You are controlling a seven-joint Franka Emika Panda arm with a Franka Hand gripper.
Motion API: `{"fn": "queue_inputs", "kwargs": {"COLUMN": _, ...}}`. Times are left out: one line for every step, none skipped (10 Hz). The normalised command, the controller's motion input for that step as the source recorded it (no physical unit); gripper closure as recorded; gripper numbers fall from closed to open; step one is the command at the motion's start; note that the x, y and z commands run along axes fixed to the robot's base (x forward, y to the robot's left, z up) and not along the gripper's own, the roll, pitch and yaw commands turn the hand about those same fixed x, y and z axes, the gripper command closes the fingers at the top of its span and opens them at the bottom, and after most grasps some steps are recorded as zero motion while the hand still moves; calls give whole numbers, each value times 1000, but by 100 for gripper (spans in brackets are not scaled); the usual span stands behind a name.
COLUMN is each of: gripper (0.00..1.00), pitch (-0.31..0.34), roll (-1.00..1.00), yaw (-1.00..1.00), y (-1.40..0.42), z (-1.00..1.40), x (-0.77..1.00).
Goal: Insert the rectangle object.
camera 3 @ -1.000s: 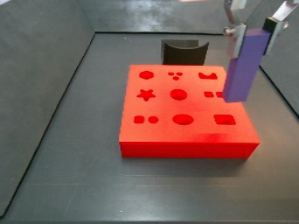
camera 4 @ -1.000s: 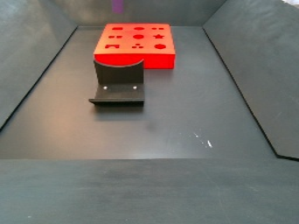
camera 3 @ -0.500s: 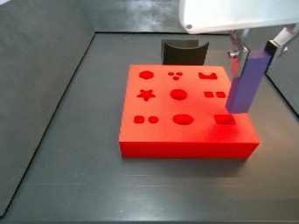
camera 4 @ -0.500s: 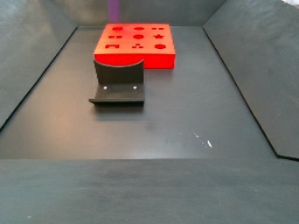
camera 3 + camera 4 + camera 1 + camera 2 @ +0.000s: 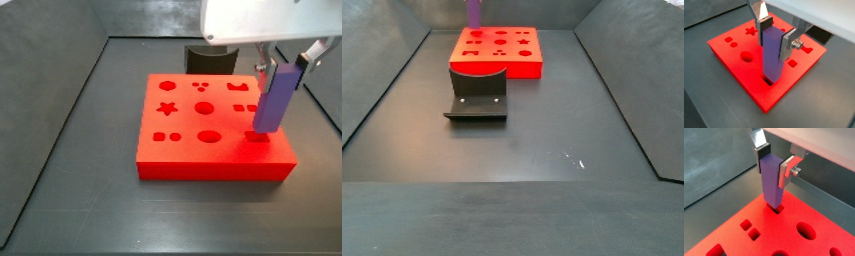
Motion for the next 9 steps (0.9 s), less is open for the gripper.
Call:
{"fn": "queue_inputs", "kwargs": {"gripper": 100, "pitch": 0, "roll": 0, "yaw": 0, "y": 0, "z": -209, "x": -23}}
{"fn": "queue_inputs", "kwargs": {"gripper": 100, "pitch": 0, "roll": 6, "yaw": 0, "y": 0, "z": -200, "x": -34}}
{"fn": "queue_inputs", "kwargs": {"gripper": 100, "pitch": 0, "roll": 9, "yaw": 0, "y": -23, "z": -194, "x": -23}}
{"fn": "queue_inputs", "kwargs": {"gripper": 100, "pitch": 0, "roll": 20, "yaw": 0, "y": -71, "z": -154, "x": 0}}
{"fn": "queue_inputs", "kwargs": {"gripper": 100, "pitch": 0, "roll": 30, "yaw": 0, "y": -103, "z": -126, "x": 0}}
{"fn": "queue_inputs", "kwargs": {"gripper": 100, "pitch": 0, "roll": 26, "yaw": 0, "y": -74, "z": -134, "x": 0}}
{"fn": "queue_inputs", "kwargs": {"gripper": 100, "pitch": 0, "roll": 30, "yaw": 0, "y": -54, "z": -131, "x": 0}}
{"fn": "queue_inputs", "kwargs": {"gripper": 100, "pitch": 0, "roll": 60, "yaw": 0, "y": 0, "z": -154, "x": 0}}
{"fn": "queue_inputs", "kwargs": {"gripper": 100, "pitch": 0, "roll": 47, "yaw": 0, "y": 0, "z": -186, "x": 0}}
